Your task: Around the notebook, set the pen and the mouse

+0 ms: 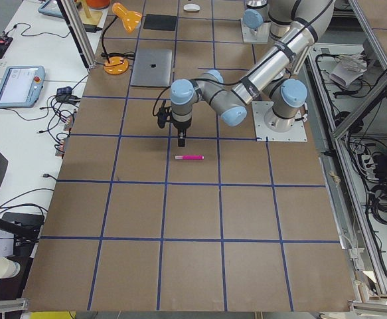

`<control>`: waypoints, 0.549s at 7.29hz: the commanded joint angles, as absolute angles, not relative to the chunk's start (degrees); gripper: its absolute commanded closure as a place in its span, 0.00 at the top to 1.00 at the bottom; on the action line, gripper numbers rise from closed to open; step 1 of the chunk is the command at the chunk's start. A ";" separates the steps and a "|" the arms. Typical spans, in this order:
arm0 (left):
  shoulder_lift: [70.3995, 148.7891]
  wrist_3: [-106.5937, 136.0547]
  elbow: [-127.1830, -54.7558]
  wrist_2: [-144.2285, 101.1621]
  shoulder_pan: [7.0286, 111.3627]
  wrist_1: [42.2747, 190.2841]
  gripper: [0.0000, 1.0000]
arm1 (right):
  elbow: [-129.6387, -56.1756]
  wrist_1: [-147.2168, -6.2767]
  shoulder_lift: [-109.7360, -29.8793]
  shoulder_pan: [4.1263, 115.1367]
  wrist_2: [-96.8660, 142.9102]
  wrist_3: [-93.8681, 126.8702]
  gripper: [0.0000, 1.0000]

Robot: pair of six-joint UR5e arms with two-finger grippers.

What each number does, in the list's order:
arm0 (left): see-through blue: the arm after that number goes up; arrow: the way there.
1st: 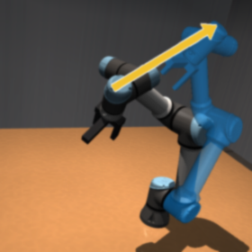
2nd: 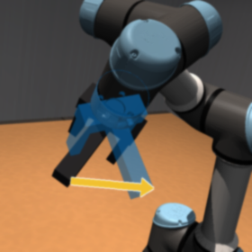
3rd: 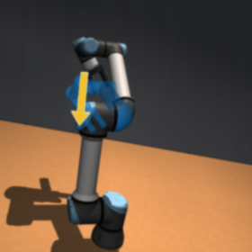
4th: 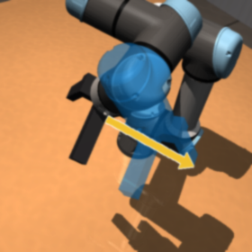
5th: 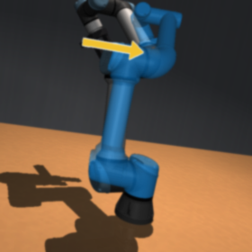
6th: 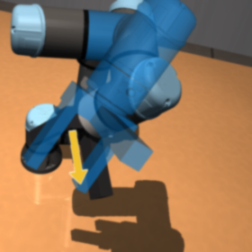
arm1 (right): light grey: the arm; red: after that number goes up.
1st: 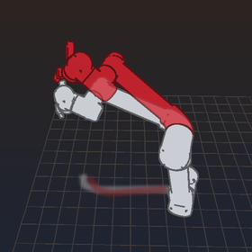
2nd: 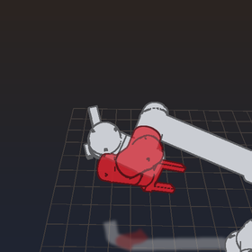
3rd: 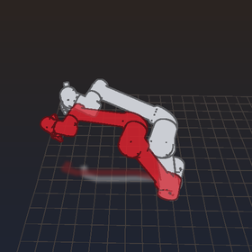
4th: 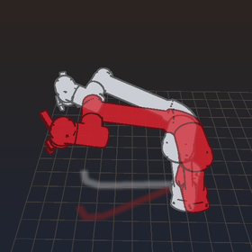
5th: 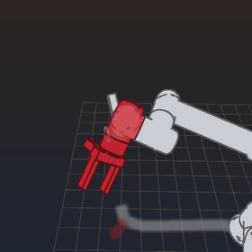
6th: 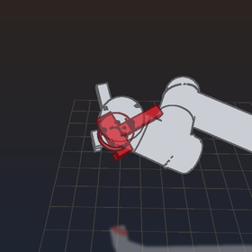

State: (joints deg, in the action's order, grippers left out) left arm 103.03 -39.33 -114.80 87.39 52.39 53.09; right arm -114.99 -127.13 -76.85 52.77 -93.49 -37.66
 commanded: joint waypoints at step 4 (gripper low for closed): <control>110.47 -40.52 -115.75 90.70 51.15 47.90 0.84 | -116.54 -134.30 -70.49 51.24 -92.72 -38.85 1.00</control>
